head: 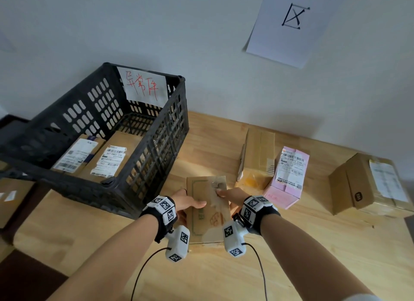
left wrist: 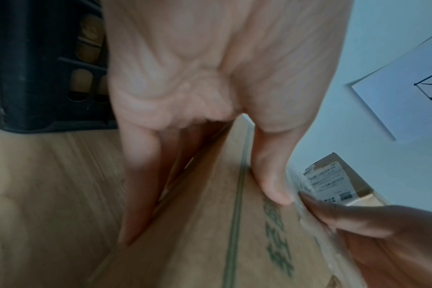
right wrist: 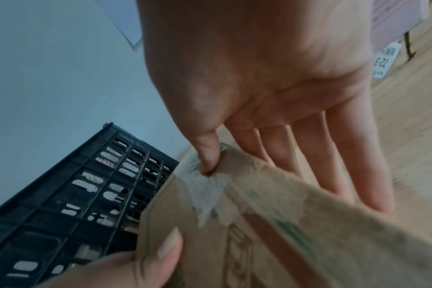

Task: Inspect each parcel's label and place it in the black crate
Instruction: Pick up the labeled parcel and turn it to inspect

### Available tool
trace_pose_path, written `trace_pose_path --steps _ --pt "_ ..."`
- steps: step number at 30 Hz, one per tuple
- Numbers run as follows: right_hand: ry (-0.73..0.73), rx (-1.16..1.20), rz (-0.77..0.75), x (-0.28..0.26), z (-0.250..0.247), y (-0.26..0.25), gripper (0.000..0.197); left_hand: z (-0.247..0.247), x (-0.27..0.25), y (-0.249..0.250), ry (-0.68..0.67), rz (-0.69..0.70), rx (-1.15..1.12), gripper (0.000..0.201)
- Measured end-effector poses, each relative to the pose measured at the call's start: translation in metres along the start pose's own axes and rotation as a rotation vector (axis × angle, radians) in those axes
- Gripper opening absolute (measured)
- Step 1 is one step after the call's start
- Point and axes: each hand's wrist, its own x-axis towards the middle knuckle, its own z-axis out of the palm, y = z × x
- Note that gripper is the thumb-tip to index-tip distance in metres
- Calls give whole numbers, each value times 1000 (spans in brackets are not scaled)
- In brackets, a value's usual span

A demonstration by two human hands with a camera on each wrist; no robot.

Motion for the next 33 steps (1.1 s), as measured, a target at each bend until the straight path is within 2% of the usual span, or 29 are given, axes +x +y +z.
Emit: trace_pose_path --steps 5,8,10,13,17,19,21,23,25,27,28,31,32,33 --pt "58 -93 -24 6 7 1 56 0 3 -2 -13 25 -21 64" --pt "51 -76 -36 5 6 10 64 0 -5 -3 -22 50 -29 38" --pt "23 -18 -38 -3 3 15 64 0 -13 -6 -38 61 -52 30" --pt "-7 112 -41 -11 -2 24 55 -11 -30 -10 -80 48 -160 42" --pt "25 295 -28 -13 -5 39 46 -31 -46 -18 -42 139 -265 25" --pt "-29 269 12 -13 2 46 48 -32 -52 -22 -47 175 -156 26" --pt "-56 164 8 -13 12 49 54 -26 -54 -25 -68 143 -31 27" --pt "13 -18 -67 -9 15 50 53 -17 -51 -25 -66 102 81 23" --pt "95 -52 -106 -14 11 46 50 -10 -45 -24 -43 98 169 24" --pt "83 -65 -136 -26 3 41 51 -6 -40 -20 -6 97 254 34" --pt "44 -53 -141 -33 1 38 52 -5 -37 -19 13 74 285 47" --pt "-82 19 -108 -55 -4 28 62 -11 -22 -20 101 -53 455 118" --pt "-109 22 -95 -60 -5 27 65 -12 -20 -20 111 -91 478 136" --pt "-140 19 -95 -60 -4 27 67 -14 -17 -22 84 -115 448 142"
